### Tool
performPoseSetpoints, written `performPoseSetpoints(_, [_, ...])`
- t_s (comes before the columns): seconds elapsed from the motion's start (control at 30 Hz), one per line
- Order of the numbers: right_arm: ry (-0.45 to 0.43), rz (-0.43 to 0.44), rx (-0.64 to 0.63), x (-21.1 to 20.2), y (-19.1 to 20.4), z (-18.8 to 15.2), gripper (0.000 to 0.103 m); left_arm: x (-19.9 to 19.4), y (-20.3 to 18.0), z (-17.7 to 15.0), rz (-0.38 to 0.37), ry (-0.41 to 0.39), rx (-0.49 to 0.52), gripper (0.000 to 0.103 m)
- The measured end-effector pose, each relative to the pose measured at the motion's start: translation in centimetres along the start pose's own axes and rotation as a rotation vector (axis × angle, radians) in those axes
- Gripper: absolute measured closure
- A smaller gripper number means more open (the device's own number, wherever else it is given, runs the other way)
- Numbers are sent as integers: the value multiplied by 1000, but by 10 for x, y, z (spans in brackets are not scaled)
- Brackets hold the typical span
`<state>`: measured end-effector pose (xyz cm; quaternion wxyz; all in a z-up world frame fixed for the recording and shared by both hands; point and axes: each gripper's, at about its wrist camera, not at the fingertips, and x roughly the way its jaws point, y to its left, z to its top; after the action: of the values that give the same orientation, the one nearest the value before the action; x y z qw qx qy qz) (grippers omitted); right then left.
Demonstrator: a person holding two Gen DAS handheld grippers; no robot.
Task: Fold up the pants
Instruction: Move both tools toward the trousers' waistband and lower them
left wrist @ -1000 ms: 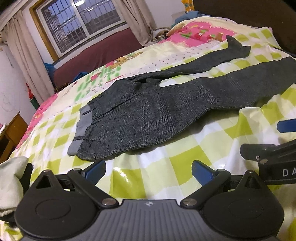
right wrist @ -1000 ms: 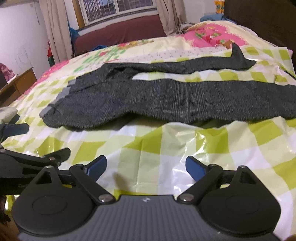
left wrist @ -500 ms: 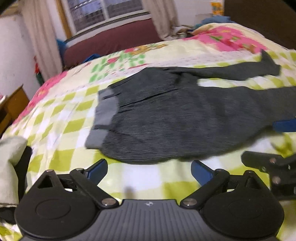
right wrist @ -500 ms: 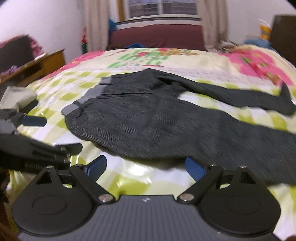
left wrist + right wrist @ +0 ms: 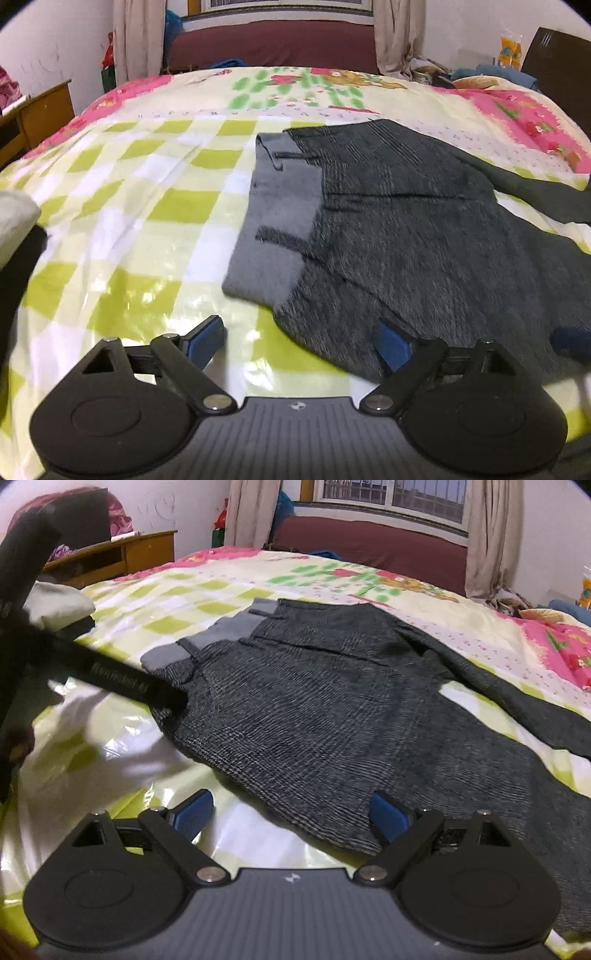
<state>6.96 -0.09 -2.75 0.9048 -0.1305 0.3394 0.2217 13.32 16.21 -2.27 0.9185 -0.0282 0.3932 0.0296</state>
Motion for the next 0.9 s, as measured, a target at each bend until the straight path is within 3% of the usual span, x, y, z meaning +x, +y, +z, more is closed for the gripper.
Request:
performPoseSetpoints(0.13, [-11, -6, 6, 7, -2, 4, 17, 14, 1, 10, -1, -4, -2, 13])
performPoseSetpoints(0.2, [-12, -9, -3, 8, -4, 6, 19, 12, 4, 13, 13, -7, -13, 31])
performPoseSetpoints(0.3, [-16, 12, -3, 6, -6, 4, 24, 6, 17, 11, -34, -19, -85, 40])
performPoseSetpoints(0.47, [-38, 16, -21, 2, -1, 2, 50, 6, 18, 13, -47, -36, -125, 51])
performPoseSetpoints(0.5, [-40, 17, -23, 1, 0, 1, 51, 2, 20, 12, -55, -45, -136, 53])
performPoseSetpoints(0.57, [-41, 22, -22, -3, -1, -1, 51, -7, 26, 8, -70, -56, -144, 54])
performPoseSetpoints(0.67, [-48, 37, -22, -4, 0, -4, 50, -12, 32, -1, -78, -12, -147, 53])
performPoseSetpoints(0.8, [-50, 36, -21, -3, 2, -3, 48, -11, 25, -3, -106, -1, -151, 36])
performPoseSetpoints(0.9, [-49, 41, -3, -4, -1, -3, 48, -6, 16, -5, -165, 17, -196, 35])
